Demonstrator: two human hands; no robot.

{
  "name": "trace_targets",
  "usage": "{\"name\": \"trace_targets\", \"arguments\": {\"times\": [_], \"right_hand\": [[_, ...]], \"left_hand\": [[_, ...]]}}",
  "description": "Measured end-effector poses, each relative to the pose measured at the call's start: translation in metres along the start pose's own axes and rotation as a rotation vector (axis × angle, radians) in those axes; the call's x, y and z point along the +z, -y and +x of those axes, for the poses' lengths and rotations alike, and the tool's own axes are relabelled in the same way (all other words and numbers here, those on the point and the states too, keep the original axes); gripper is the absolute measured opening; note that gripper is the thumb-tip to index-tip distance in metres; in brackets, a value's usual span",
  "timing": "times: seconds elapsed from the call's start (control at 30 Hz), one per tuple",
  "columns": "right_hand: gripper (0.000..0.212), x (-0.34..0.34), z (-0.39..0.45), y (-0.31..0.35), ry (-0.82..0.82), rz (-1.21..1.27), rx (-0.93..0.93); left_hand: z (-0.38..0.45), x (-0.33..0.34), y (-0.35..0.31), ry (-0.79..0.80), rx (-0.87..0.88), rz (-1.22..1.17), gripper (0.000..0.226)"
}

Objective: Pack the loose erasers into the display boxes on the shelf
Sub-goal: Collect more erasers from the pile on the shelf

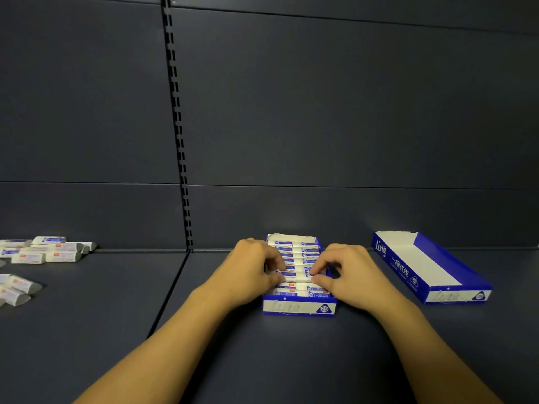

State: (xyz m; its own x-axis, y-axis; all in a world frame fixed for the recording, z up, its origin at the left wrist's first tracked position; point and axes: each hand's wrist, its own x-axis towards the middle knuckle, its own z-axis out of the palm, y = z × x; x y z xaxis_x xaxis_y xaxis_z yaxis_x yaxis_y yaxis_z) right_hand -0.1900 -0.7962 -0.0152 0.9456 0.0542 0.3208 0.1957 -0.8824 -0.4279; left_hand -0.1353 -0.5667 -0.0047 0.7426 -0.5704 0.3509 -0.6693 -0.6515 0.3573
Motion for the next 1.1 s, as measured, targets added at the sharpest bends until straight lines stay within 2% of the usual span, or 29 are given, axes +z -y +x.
{"name": "trace_targets", "arguments": {"times": [0.3, 0.5, 0.63, 0.77, 0.87, 1.1], "right_hand": [[0.016, -0.002, -0.003, 0.002, -0.006, 0.022, -0.014], [0.007, -0.001, -0.003, 0.001, -0.077, 0.068, -0.045], [0.006, 0.0, -0.003, 0.003, -0.207, 0.121, -0.063], [0.007, 0.002, -0.005, 0.004, -0.317, 0.252, -0.005], [0.007, -0.007, -0.002, 0.003, -0.266, 0.171, 0.019], [0.021, -0.035, 0.003, 0.026, -0.056, -0.156, 0.083]], "left_hand": [[0.002, 0.004, 0.003, -0.02, 0.018, 0.009, 0.019], [0.001, 0.001, 0.004, -0.056, 0.066, -0.023, 0.014], [0.001, -0.003, 0.012, -0.152, 0.067, -0.016, 0.019], [-0.007, -0.01, 0.024, -0.263, -0.032, -0.002, 0.025], [-0.011, -0.023, 0.027, -0.243, -0.095, 0.085, 0.027], [-0.026, -0.067, 0.017, -0.064, -0.18, 0.377, 0.032]]}}
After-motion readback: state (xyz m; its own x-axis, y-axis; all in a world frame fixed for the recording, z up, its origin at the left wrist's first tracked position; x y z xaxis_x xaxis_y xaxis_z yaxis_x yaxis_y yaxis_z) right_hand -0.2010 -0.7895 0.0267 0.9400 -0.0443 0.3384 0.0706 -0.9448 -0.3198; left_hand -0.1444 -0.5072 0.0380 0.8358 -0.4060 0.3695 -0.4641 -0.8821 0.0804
